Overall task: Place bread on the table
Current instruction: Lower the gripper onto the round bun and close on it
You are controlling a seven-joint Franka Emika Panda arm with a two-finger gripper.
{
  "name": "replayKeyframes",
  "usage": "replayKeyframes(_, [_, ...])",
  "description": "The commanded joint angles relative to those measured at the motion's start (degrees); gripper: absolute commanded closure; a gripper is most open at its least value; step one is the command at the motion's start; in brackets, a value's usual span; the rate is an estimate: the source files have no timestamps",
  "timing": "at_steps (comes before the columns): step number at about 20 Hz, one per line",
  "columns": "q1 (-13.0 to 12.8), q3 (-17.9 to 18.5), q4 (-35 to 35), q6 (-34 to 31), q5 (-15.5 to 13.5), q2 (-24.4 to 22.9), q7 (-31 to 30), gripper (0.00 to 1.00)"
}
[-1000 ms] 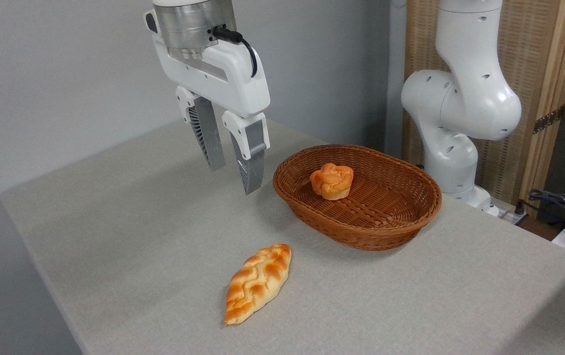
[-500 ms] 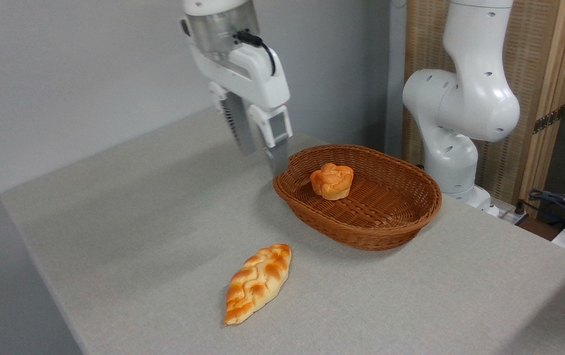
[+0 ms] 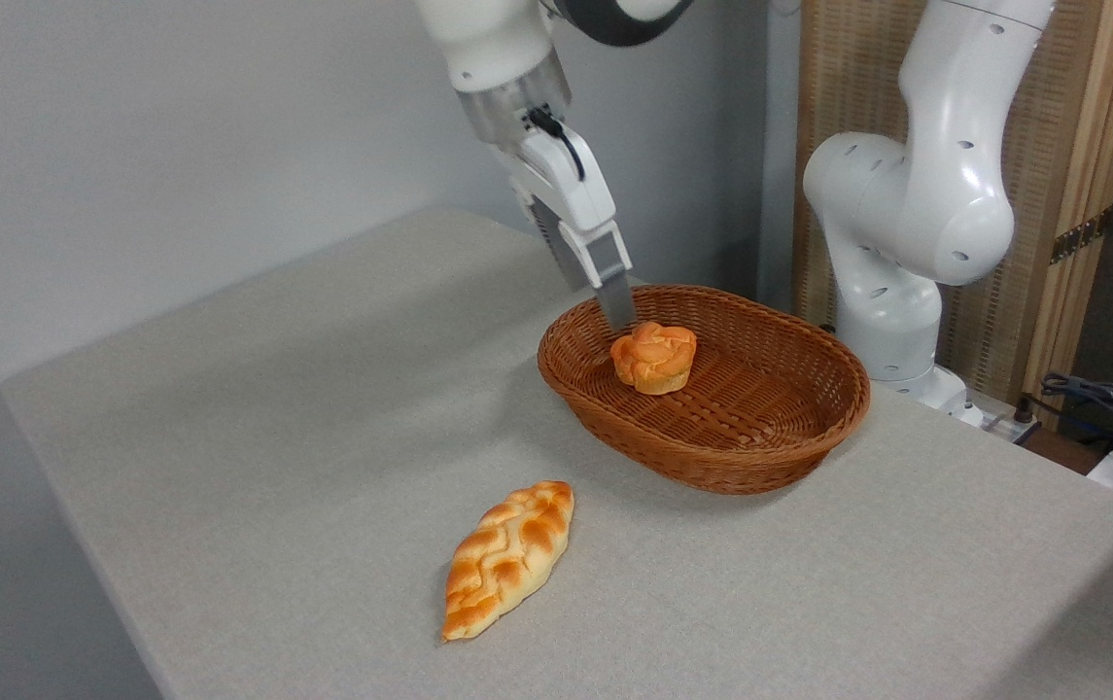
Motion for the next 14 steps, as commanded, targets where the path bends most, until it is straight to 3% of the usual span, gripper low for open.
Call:
replayKeyframes(1, [-1.96, 1.13, -6.75, -0.44, -0.36, -3.15, -0.04, 0.00])
replayKeyframes(4, [-3.98, 1.13, -9.74, -0.27, -0.36, -2.98, -0.04, 0.00])
replayKeyframes(14, [-3.90, 1.21, -12.21, 2.02, -0.19, -2.80, 0.05, 0.00])
